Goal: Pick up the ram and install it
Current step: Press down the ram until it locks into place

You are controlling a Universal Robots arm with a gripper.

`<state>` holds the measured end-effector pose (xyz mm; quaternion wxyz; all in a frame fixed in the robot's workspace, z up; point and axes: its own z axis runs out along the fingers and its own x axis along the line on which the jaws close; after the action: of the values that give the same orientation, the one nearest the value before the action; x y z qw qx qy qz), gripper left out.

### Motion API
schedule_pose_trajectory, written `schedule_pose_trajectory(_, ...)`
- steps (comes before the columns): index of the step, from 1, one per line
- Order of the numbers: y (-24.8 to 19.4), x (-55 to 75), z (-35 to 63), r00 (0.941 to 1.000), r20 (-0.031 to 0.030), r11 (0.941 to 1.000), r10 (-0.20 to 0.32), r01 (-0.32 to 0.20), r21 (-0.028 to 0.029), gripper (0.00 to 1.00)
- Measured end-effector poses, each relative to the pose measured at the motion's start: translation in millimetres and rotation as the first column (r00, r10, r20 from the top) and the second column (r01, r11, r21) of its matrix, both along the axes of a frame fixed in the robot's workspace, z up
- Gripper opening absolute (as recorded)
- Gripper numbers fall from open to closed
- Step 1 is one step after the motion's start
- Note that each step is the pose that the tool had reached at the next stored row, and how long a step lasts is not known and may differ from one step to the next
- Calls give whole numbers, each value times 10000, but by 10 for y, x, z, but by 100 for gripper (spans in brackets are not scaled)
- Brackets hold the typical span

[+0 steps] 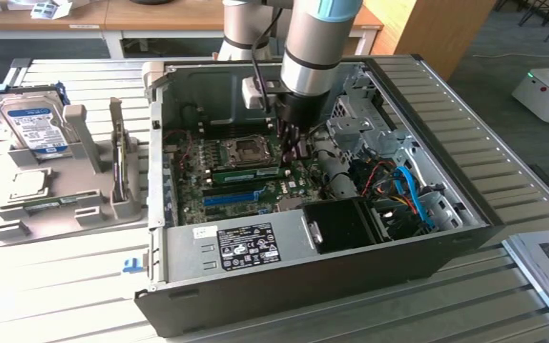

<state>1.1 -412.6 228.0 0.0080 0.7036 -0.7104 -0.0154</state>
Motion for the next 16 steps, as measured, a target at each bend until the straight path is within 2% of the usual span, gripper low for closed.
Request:
schedule_pose_trajectory(5, 1, 0, -4, 10000, 0, 10000, 0, 0, -1, 10)
schedule_pose_trajectory(10, 34, 1, -5, 10000, 0, 10000, 1, -1, -2, 10)
schedule_pose_trajectory(16, 34, 0, -16, 10000, 0, 10000, 0, 0, 0, 10)
